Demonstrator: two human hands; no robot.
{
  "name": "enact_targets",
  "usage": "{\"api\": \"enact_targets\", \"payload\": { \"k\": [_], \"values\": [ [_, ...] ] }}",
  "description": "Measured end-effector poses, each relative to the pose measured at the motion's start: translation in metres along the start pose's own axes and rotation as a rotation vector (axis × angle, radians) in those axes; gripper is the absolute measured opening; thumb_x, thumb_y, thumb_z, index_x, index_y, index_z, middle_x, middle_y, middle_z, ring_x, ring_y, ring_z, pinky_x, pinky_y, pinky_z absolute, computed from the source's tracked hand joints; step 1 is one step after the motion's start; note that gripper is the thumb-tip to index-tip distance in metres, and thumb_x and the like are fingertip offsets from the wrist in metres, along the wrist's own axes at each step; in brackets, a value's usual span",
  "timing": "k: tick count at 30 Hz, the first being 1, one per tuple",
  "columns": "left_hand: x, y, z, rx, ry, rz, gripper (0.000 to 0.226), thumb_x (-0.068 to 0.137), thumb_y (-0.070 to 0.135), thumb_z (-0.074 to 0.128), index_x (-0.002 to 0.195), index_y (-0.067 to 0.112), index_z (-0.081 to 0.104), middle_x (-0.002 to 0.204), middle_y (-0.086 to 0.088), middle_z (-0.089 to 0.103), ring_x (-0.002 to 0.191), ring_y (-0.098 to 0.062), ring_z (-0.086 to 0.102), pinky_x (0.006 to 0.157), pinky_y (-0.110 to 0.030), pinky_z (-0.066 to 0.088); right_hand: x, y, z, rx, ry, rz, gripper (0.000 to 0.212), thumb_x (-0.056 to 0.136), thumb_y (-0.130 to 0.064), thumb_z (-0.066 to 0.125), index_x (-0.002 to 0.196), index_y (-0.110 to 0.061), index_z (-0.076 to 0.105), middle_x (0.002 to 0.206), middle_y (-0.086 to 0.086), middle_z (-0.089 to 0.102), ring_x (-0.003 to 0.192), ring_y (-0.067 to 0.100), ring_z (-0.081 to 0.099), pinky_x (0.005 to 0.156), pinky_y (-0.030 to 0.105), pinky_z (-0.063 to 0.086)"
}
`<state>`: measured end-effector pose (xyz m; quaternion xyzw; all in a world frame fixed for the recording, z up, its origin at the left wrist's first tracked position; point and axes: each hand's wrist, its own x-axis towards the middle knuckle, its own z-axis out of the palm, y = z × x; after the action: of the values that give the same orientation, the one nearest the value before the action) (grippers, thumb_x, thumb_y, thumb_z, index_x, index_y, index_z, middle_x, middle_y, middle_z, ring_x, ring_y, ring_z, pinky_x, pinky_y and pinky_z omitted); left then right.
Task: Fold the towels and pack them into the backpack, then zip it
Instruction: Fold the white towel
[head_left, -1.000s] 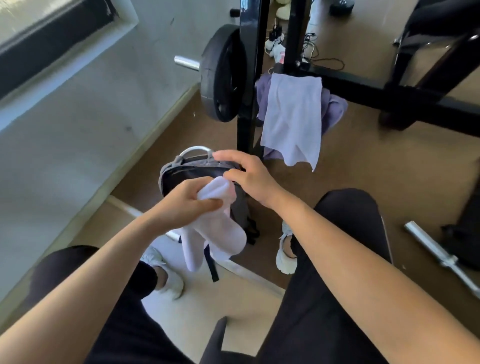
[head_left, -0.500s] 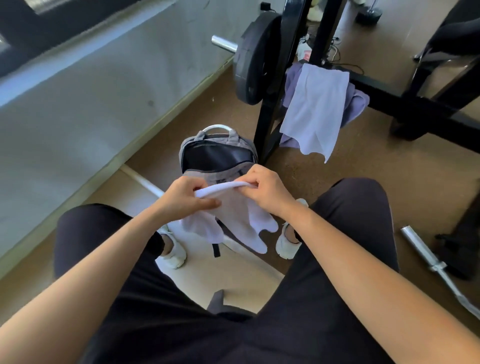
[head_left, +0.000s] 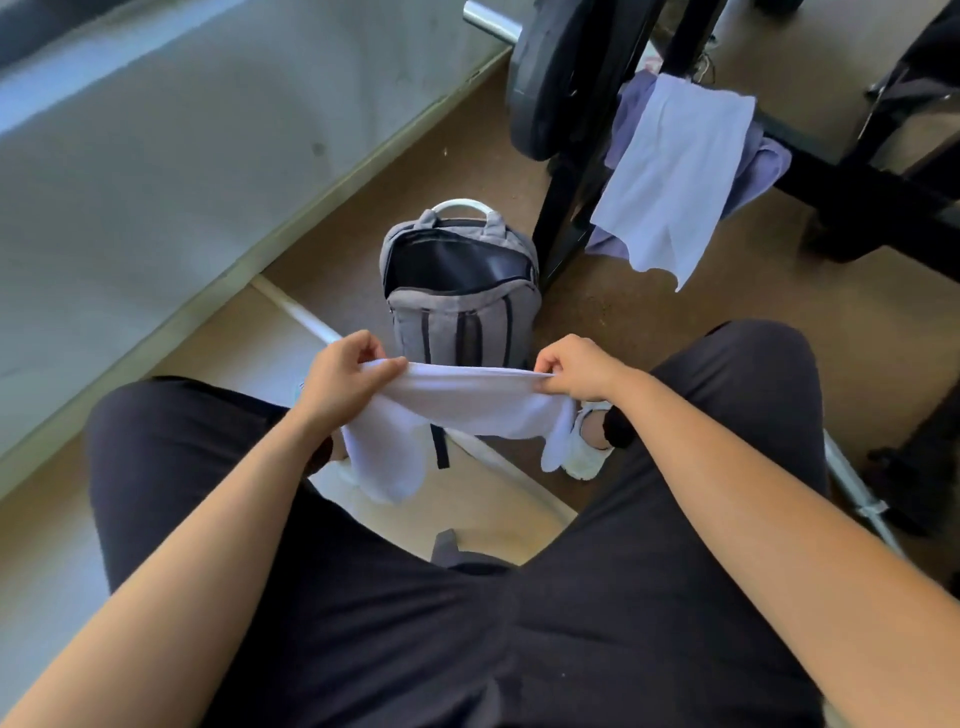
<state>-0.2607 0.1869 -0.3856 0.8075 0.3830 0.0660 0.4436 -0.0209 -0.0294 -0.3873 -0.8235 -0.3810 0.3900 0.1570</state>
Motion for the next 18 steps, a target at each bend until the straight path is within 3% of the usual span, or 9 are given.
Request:
{"api": "enact_targets", "payload": {
  "k": [4, 7, 10, 14, 18],
  "values": [
    [0.005, -0.011, -0.010, 0.210, 0.042, -0.016, 0.038, 0.090, 0.044, 0.074, 0.078, 0.015, 0.051, 0.074, -0.003, 0.060, 0.072, -0.026, 0.052, 0.063, -0.039, 0.039, 0.008, 0.010, -0.006, -0.058, 0.033, 0.101, 0.028, 0.097, -0.029, 0.067, 0.072, -0.015, 0.065, 0.075, 0.004, 0.061, 0.071, 0.018, 0.057, 0.062, 0.026, 0.042],
    [0.007, -0.013, -0.014, 0.313, 0.112, -0.072, 0.046, 0.092, 0.042, 0.070, 0.069, 0.019, 0.037, 0.066, -0.001, 0.049, 0.071, -0.032, 0.046, 0.058, -0.038, 0.030, 0.013, 0.016, -0.013, -0.063, 0.172, 0.198, 0.051, 0.098, -0.044, 0.060, 0.057, -0.016, 0.046, 0.059, 0.003, 0.046, 0.055, 0.018, 0.045, 0.056, 0.028, 0.035],
    [0.009, -0.012, -0.016, 0.385, 0.215, -0.180, 0.040, 0.092, 0.040, 0.064, 0.071, 0.017, 0.038, 0.069, 0.000, 0.051, 0.076, -0.033, 0.048, 0.060, -0.036, 0.032, 0.011, 0.018, -0.022, -0.076, 0.352, 0.251, 0.057, 0.096, -0.055, 0.057, 0.057, -0.015, 0.044, 0.058, 0.003, 0.045, 0.055, 0.018, 0.045, 0.052, 0.029, 0.030],
    [0.013, -0.010, -0.021, 0.239, 0.398, -0.361, 0.018, 0.093, 0.037, 0.061, 0.088, 0.021, 0.054, 0.087, 0.001, 0.060, 0.088, -0.030, 0.054, 0.075, -0.036, 0.038, 0.007, 0.024, -0.030, -0.103, 0.545, 0.285, 0.051, 0.096, -0.048, 0.062, 0.059, -0.018, 0.045, 0.062, 0.003, 0.048, 0.067, 0.026, 0.055, 0.057, 0.031, 0.037],
    [0.015, -0.015, -0.029, 0.119, 0.488, -0.507, 0.020, 0.092, 0.042, 0.061, 0.104, 0.027, 0.066, 0.102, 0.006, 0.062, 0.100, -0.028, 0.060, 0.086, -0.039, 0.043, 0.003, 0.029, -0.041, 0.051, 0.665, 0.315, 0.046, 0.098, -0.033, 0.062, 0.062, -0.018, 0.038, 0.064, 0.001, 0.044, 0.065, 0.024, 0.045, 0.052, 0.029, 0.030]
  ]
}}
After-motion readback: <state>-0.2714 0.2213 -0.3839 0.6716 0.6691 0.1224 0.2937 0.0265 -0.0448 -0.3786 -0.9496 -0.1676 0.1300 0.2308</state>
